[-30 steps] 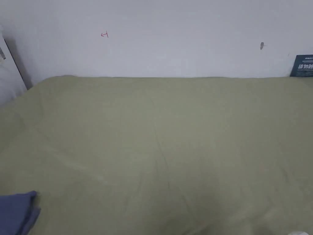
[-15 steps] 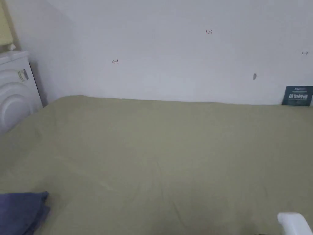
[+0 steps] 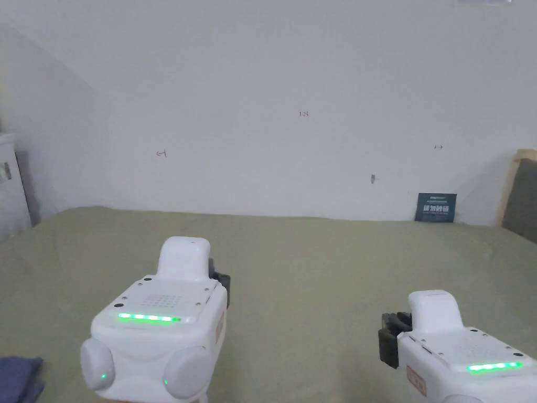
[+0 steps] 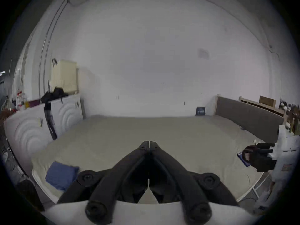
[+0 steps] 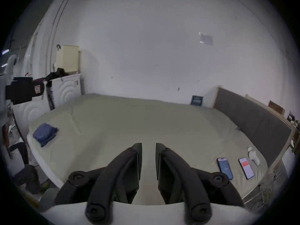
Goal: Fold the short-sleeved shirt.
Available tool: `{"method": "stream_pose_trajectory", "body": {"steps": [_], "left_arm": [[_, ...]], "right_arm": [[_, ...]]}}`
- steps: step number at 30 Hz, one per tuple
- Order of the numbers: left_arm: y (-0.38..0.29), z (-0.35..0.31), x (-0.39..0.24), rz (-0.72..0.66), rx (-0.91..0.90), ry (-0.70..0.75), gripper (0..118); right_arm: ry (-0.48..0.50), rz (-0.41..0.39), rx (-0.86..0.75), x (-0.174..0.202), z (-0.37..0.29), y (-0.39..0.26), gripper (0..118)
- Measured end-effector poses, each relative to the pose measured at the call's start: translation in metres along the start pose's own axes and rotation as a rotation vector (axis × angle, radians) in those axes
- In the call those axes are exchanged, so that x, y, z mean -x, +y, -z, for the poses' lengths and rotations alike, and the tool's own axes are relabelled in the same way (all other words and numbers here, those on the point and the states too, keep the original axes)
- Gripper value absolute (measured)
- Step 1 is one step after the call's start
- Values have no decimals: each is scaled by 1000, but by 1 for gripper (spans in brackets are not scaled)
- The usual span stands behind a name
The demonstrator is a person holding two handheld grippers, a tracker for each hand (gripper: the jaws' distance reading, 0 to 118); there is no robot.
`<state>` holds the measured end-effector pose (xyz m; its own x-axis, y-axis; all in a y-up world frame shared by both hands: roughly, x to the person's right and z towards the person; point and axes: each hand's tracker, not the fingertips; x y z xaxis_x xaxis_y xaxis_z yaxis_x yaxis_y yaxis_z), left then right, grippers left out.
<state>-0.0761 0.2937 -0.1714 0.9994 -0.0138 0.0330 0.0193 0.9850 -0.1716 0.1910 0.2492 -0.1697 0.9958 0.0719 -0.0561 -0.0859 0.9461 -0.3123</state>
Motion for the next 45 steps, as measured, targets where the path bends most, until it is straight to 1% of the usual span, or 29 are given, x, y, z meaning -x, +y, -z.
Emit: {"method": "stream_pose_trajectory", "body": {"steps": [3,4,6,7,8,9,10,11,12,14,16,17,19,21,25,30,35,38,42,45], "left_arm": [[-1,-9,-20,7,-2,25,0],[-2,-9,-22,3,5,33,0],[-5,-14,-21,-18,11,43,2],[-7,-16,-19,-23,14,32,10],[-8,-17,-19,-23,14,22,29],[-8,-17,-16,-18,16,22,72],[-9,-17,-15,-3,18,30,100],[-8,-18,-14,2,19,32,117],[-8,-19,-11,-2,21,31,118],[-9,-15,-6,-34,20,26,118],[-12,-19,-3,-64,-32,43,118],[-14,-17,-1,-63,-37,44,118],[-17,-14,1,-58,-38,60,118],[-18,-13,2,-55,-33,76,118],[-19,-13,7,-66,-30,67,118],[-20,-9,7,-47,-26,85,118],[-21,-3,12,-72,-22,50,118],[-20,-1,10,-49,-25,62,118],[-21,0,10,-22,-12,57,118],[-23,-1,11,-14,-13,63,118]], "right_arm": [[-38,80,-57,-4,-5,0,17],[-61,77,-70,-4,-6,0,17],[-99,37,-101,-4,-8,1,17],[-101,20,-115,-4,-10,3,18],[-116,13,-131,-3,-14,4,21],[-129,10,-141,-2,-18,6,34],[-136,10,-158,-2,-20,8,59],[-136,13,-177,-3,-22,9,91],[-136,14,-188,-4,-23,11,117],[-139,23,-201,-5,-21,11,118],[-144,38,-200,-7,-18,10,118],[-124,31,-212,-6,-18,7,118],[-151,40,-212,-4,-11,7,118],[-177,32,-179,-3,-6,4,118],[-168,31,-199,-3,-5,1,118],[-191,16,-229,-1,-2,6,118],[-194,13,-231,-3,0,5,118],[-182,18,-235,-3,-1,4,118],[-182,-10,-226,-3,-4,1,118],[-167,5,-217,-7,-1,-5,118]]}}
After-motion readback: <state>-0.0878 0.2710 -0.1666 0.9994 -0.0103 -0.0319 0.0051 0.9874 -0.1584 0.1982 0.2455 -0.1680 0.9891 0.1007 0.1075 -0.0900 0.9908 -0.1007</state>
